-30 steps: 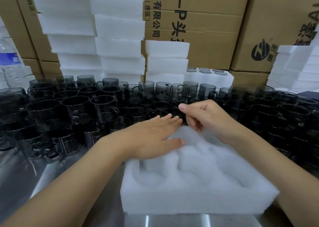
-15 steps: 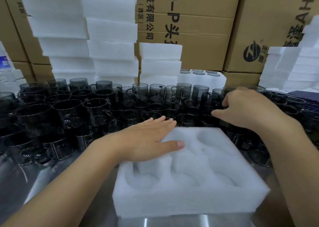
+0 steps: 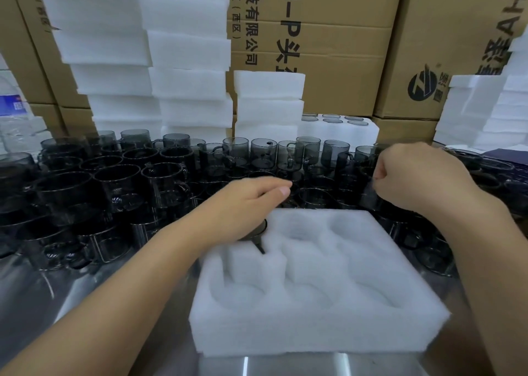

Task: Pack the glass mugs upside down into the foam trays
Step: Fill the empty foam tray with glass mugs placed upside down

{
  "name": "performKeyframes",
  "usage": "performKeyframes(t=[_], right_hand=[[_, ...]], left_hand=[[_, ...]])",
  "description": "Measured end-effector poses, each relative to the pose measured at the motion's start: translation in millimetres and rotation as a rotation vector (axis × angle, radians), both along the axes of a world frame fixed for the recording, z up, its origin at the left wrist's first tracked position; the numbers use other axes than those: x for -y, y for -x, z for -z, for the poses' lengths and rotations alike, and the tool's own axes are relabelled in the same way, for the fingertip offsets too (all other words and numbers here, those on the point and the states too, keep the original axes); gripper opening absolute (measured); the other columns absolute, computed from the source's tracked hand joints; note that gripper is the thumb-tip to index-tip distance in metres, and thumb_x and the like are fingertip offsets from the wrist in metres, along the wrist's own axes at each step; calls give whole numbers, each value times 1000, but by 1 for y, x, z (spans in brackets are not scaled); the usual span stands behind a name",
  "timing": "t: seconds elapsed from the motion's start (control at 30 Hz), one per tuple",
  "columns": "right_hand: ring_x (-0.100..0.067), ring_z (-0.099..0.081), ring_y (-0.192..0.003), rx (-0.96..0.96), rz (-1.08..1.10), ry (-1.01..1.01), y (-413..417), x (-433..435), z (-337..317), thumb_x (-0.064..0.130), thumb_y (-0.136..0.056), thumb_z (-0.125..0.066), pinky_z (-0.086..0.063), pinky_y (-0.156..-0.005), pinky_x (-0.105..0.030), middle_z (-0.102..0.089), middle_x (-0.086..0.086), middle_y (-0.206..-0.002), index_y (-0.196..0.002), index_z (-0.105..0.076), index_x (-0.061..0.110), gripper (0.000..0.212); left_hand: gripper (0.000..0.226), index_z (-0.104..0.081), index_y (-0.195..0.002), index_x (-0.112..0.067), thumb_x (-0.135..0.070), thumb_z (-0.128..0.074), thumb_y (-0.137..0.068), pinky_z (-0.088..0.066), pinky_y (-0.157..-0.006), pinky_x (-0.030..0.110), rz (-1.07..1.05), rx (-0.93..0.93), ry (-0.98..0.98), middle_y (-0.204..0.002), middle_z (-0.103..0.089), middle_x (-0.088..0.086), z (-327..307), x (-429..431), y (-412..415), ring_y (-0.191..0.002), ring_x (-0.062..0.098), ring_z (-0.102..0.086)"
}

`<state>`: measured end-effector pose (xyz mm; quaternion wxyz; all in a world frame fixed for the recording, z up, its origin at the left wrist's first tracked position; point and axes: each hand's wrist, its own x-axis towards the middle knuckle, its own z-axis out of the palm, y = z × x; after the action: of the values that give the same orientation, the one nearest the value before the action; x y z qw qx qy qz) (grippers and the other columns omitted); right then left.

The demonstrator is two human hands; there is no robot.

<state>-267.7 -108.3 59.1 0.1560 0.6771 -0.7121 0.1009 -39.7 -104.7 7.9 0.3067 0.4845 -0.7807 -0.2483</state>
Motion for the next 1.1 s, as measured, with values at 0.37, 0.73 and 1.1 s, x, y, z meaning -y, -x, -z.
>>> performKeyframes(t=[0.37, 0.73, 1.1], right_hand=[[-19, -48, -85, 298, -650, 392, -36, 0, 18, 17, -87, -62, -29, -70, -29, -53, 5, -83, -87, -59, 15, 3], [-21, -44, -83, 307, -969, 437, -51, 2, 41, 15, -79, -67, -39, -75, -27, -58, -3, -90, -89, -69, 7, 13], [-14, -38, -110, 448, -879, 396, -52, 2, 42, 27, -74, -69, -23, -99, -7, -41, 9, -116, -126, -53, 14, 56]], left_hand=[[25, -63, -114, -18, -28, -61, -91, -57, -75, 21, -36, -752, -237, -102, -74, 3, -3, 8, 5, -91, 15, -72], [35, -71, -97, -10, -39, -73, -77, -57, -78, 26, 83, -854, -330, -102, -72, 15, 0, 12, -3, -89, 20, -71], [35, -67, -106, -12, -29, -60, -76, -57, -81, 29, 160, -1046, -436, -106, -71, 18, -1, 13, -12, -99, 25, -70]])
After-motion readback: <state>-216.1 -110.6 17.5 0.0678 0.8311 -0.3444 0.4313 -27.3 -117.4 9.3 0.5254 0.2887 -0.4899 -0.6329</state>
